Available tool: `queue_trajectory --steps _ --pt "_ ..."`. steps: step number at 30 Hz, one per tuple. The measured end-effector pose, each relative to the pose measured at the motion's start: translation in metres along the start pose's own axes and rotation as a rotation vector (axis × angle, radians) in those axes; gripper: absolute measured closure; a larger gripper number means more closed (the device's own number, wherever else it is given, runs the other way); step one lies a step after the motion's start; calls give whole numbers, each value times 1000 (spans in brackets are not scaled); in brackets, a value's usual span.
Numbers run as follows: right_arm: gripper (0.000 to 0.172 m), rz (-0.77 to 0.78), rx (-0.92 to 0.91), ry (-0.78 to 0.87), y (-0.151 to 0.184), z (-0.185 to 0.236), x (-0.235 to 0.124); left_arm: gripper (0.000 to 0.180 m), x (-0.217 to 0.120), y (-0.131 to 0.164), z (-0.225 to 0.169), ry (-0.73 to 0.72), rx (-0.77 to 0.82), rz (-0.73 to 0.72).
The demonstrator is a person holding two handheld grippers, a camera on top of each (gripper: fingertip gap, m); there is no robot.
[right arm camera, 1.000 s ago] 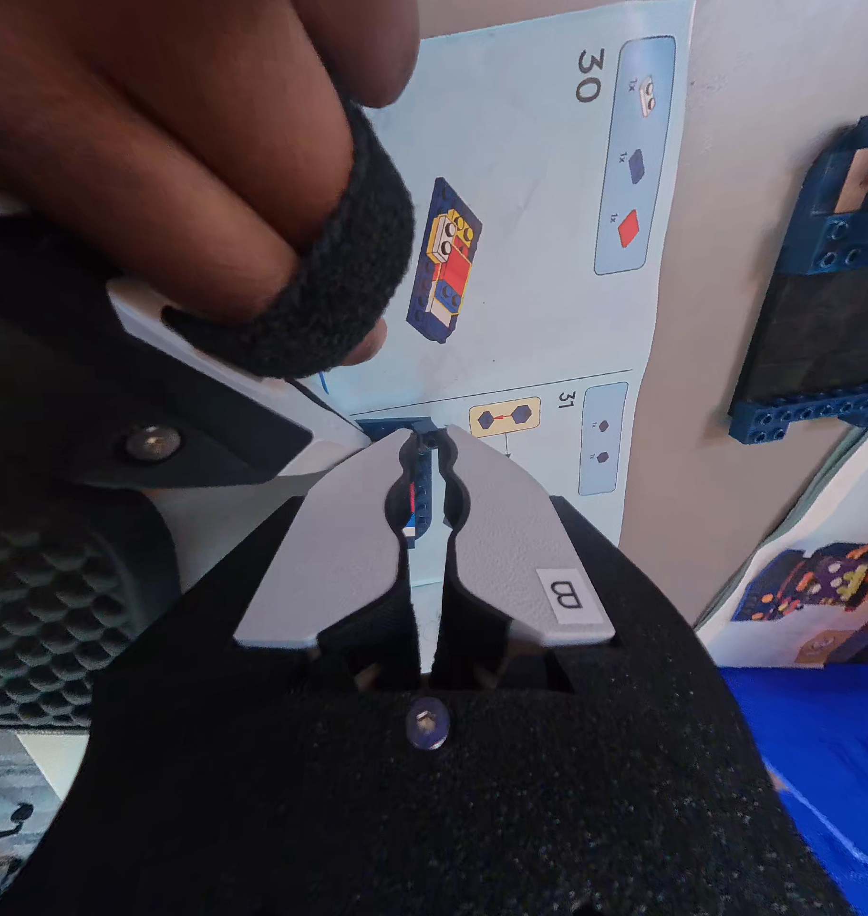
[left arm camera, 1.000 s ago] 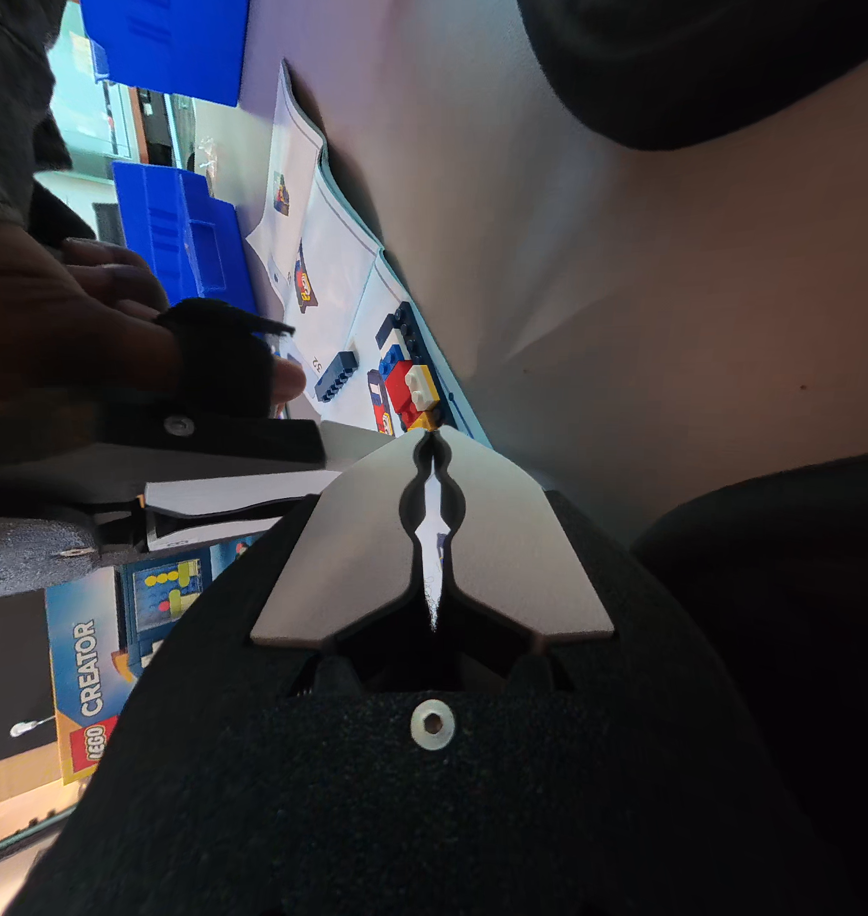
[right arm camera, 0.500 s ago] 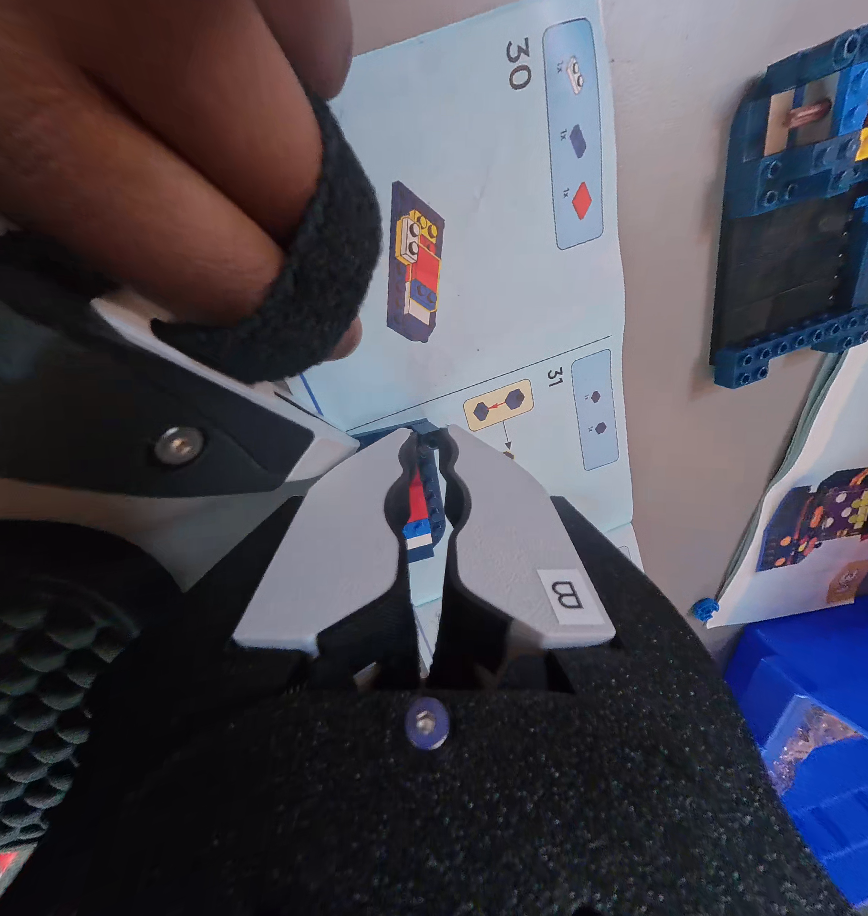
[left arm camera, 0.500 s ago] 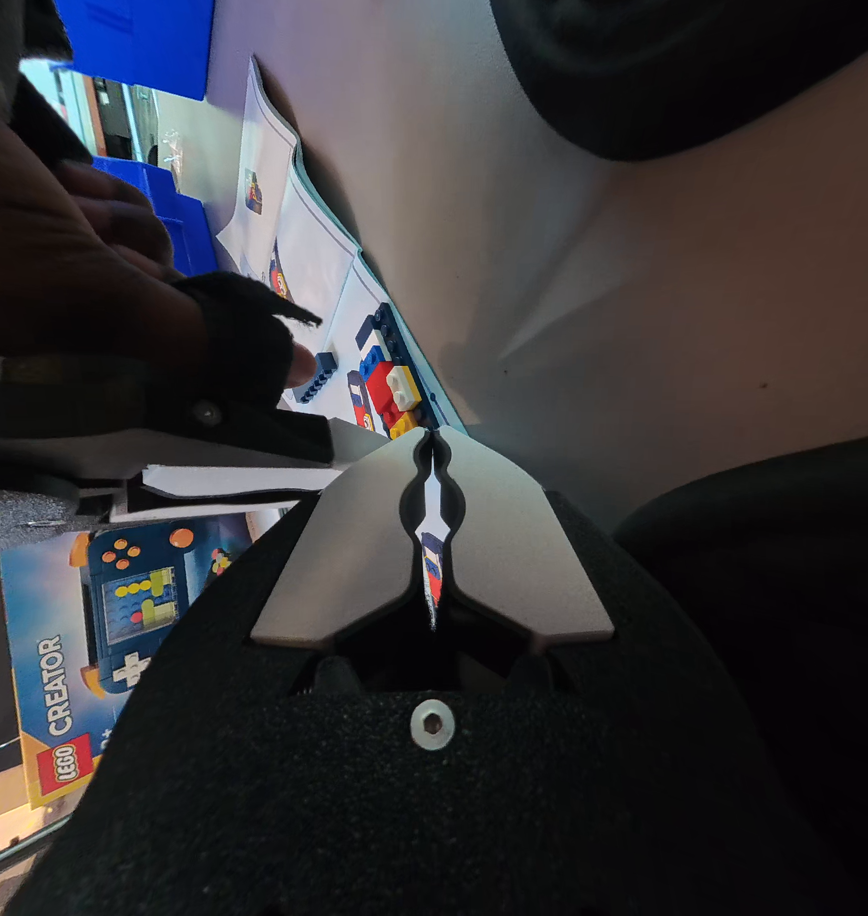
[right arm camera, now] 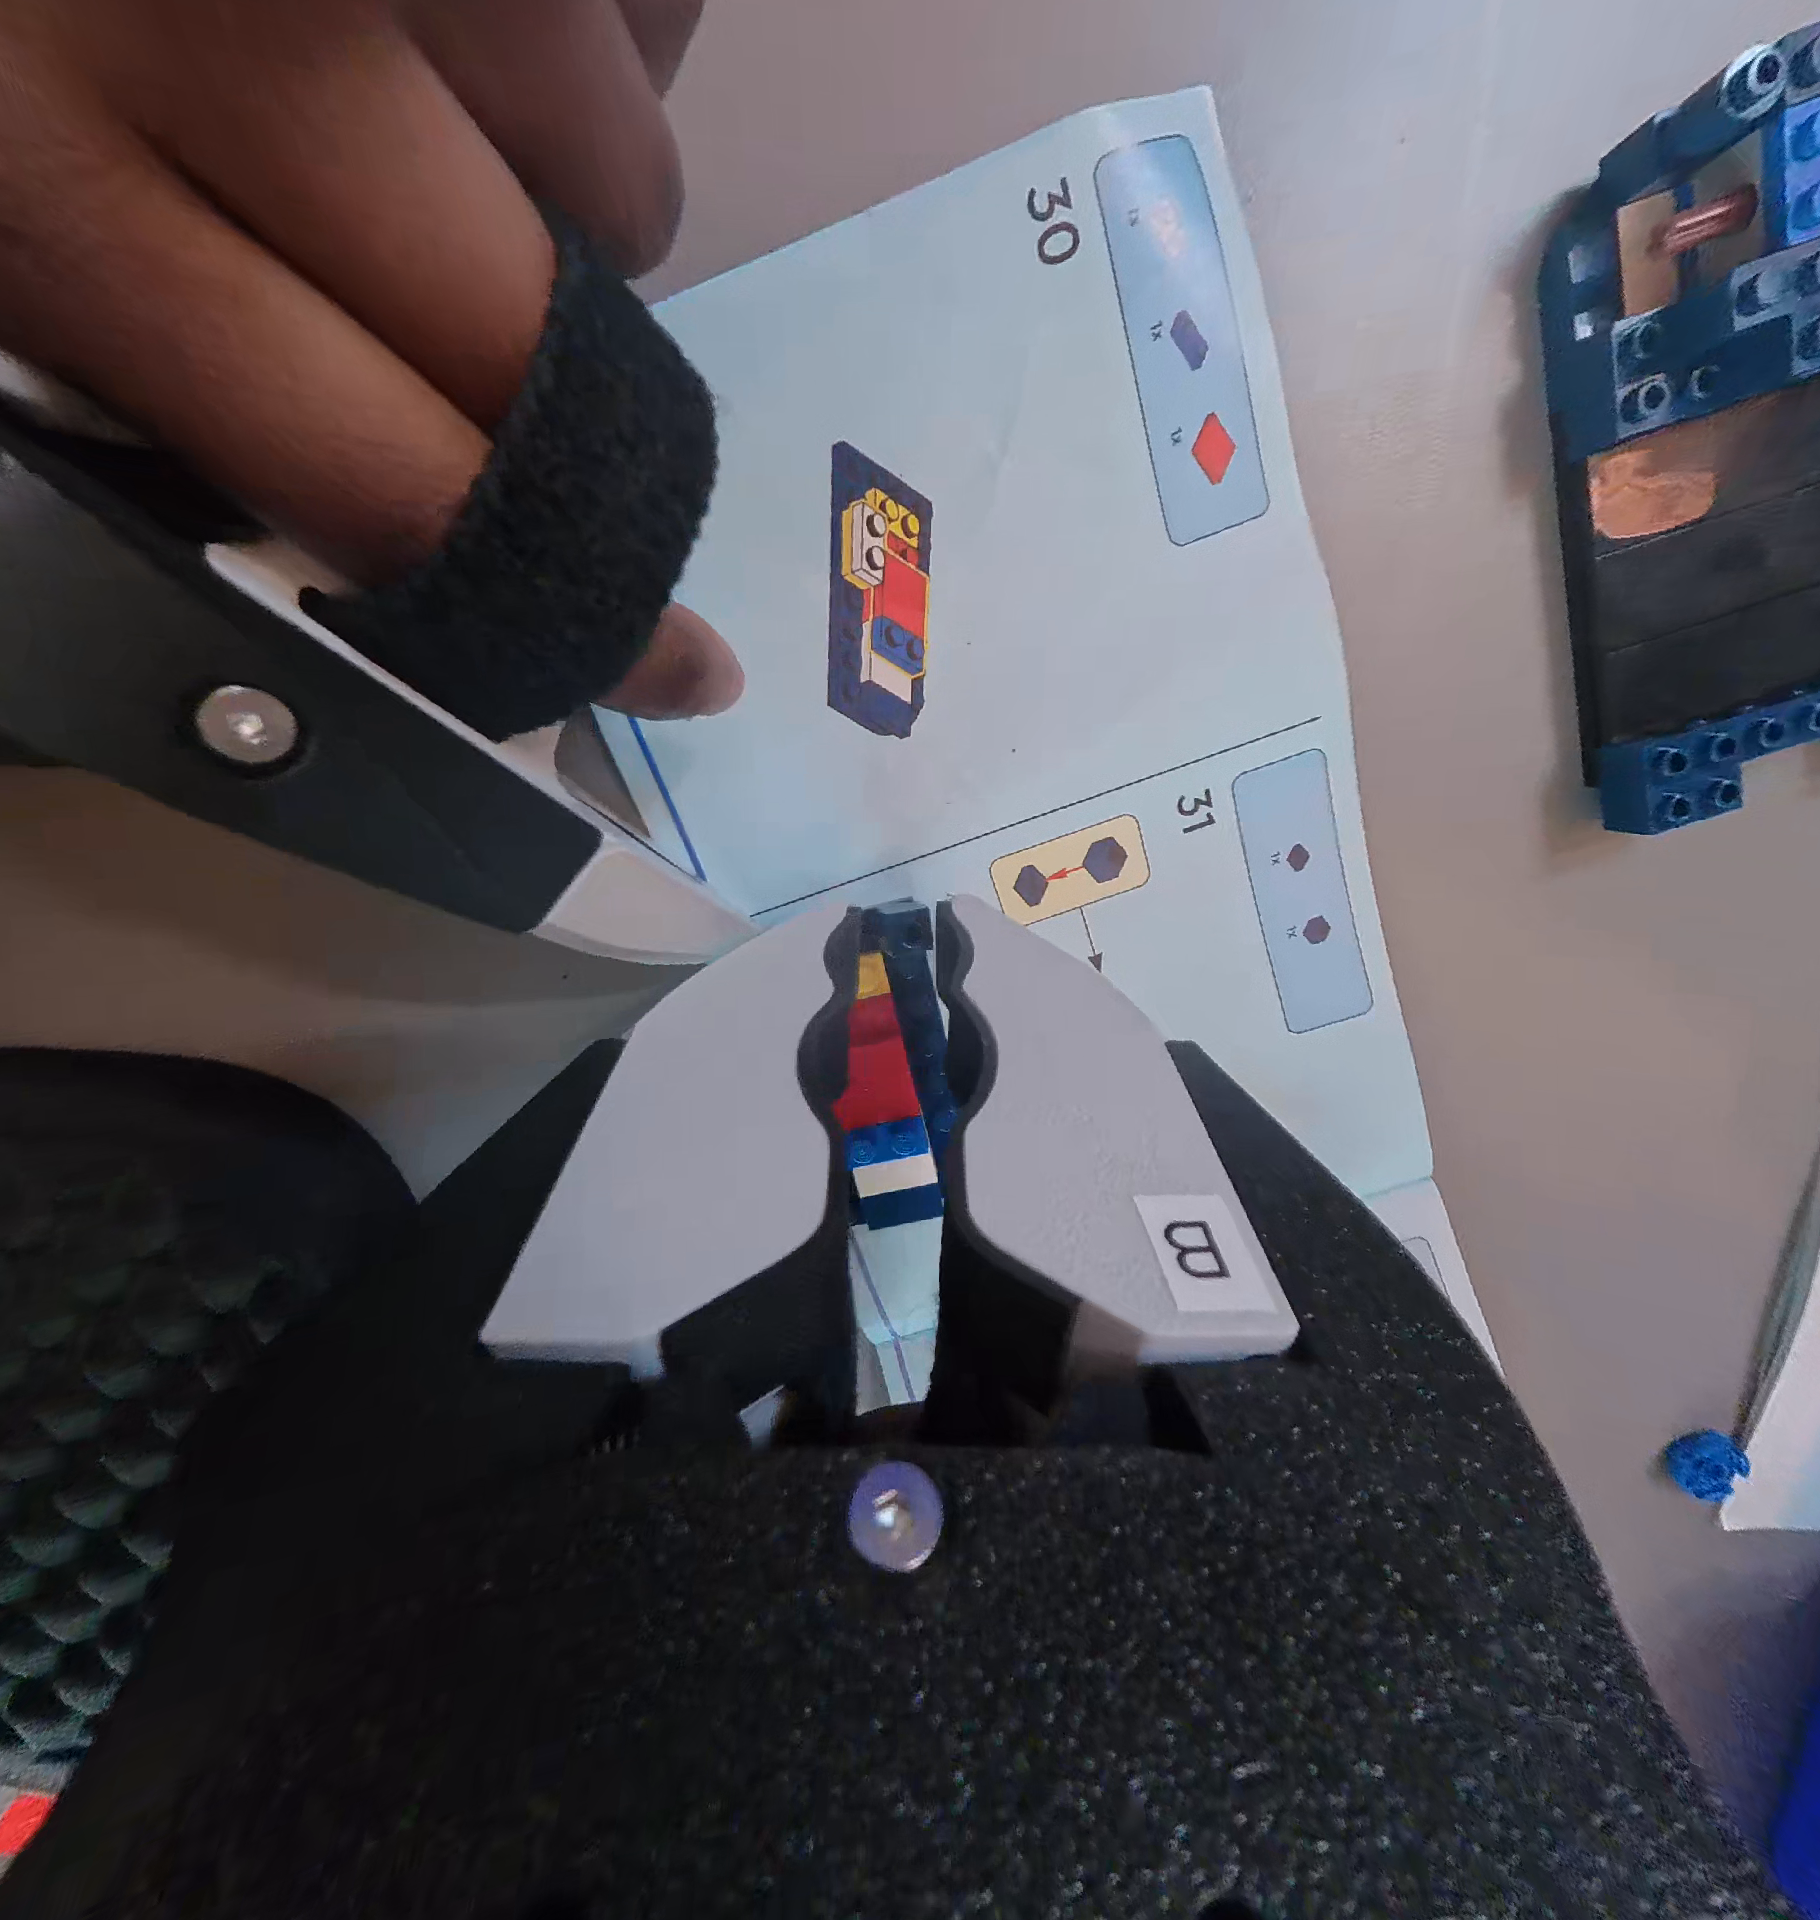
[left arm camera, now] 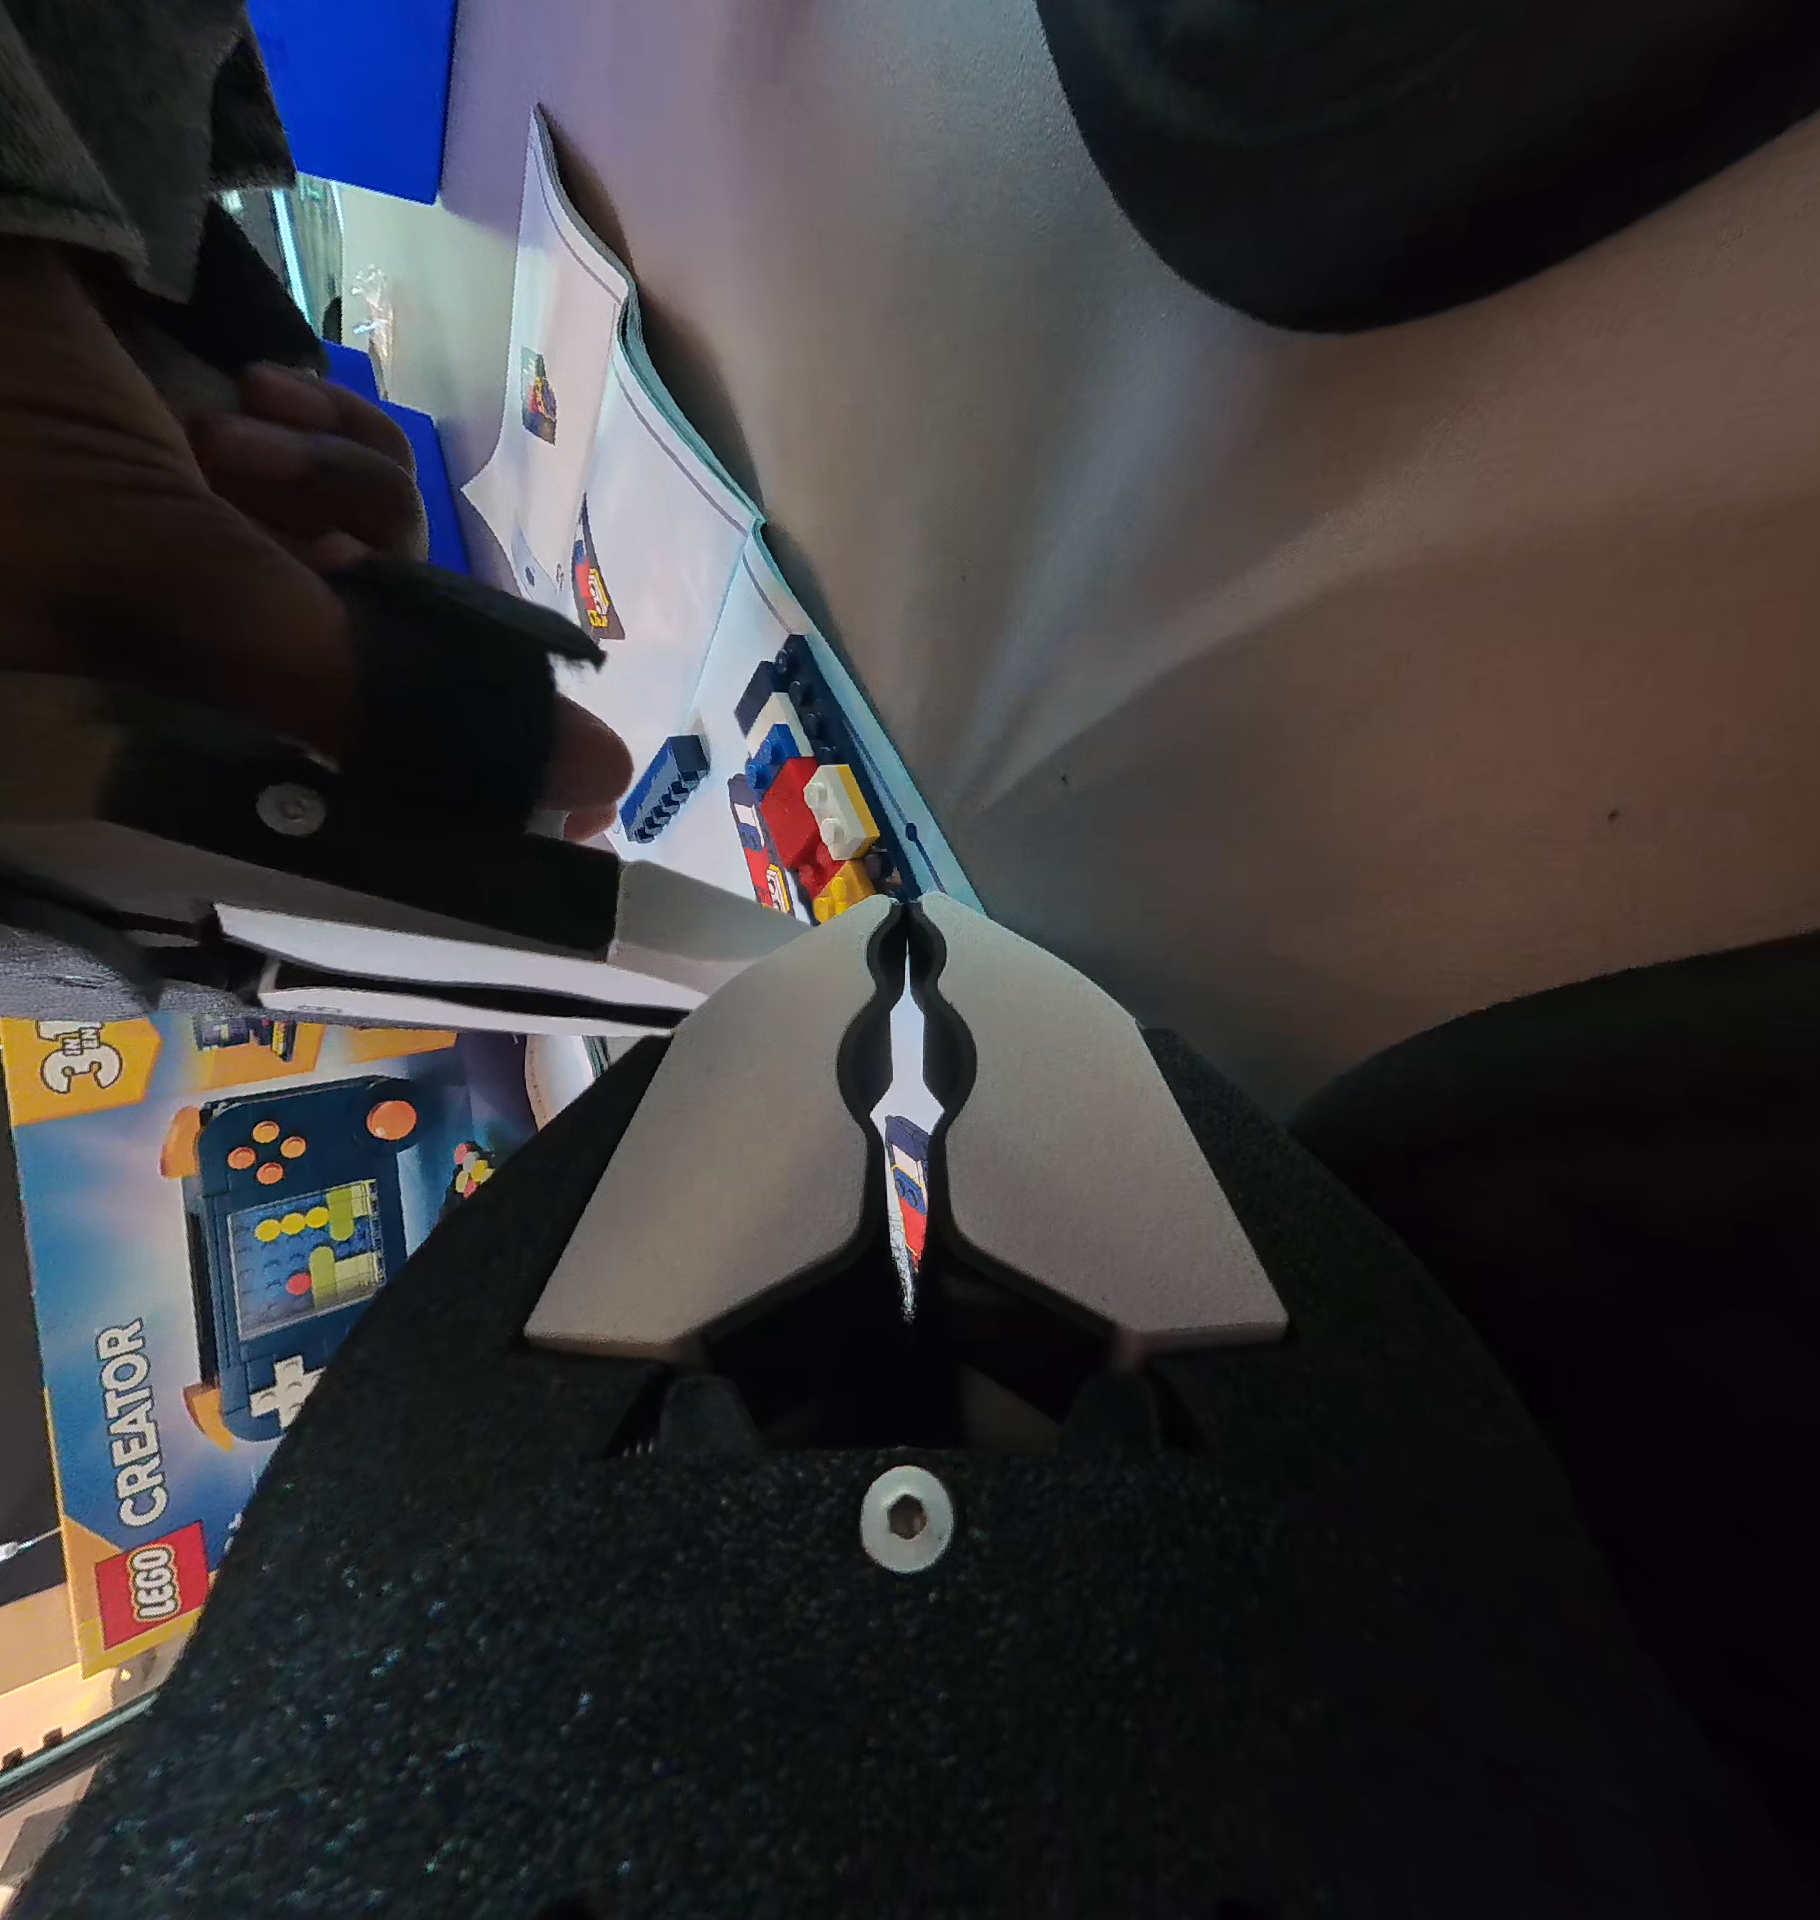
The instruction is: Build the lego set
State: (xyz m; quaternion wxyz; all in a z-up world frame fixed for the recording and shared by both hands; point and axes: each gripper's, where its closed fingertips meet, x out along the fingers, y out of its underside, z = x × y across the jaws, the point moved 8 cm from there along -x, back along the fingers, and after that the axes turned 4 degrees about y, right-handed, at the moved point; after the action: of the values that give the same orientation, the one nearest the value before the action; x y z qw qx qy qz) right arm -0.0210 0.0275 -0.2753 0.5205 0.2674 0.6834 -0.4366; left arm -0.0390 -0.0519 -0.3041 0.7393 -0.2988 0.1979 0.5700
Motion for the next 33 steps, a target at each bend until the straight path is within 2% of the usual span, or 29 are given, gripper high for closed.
queue_trajectory --steps 5,9,14,17,21,30,33 --pt "153 12 -33 -19 1 -6 -4 180 1 0 0 -2 -4 -1" --pt "160 -61 -71 -128 -4 -13 -11 180 2 -1 0 -5 -6 -1" --pt "155 18 -73 -203 -4 -19 -3 180 0 1 1 -5 -8 -4" --pt "164 46 -76 -247 -3 -19 2 180 0 1 0 -5 -9 -5" --pt "164 65 -115 -230 -3 -14 3 180 2 4 3 -7 -10 -8" --pt "164 53 -272 -22 -1 3 1 180 1 3 4 -6 -5 -9" --pt "164 43 -270 -17 0 3 1 180 0 1 1 -6 8 -4"
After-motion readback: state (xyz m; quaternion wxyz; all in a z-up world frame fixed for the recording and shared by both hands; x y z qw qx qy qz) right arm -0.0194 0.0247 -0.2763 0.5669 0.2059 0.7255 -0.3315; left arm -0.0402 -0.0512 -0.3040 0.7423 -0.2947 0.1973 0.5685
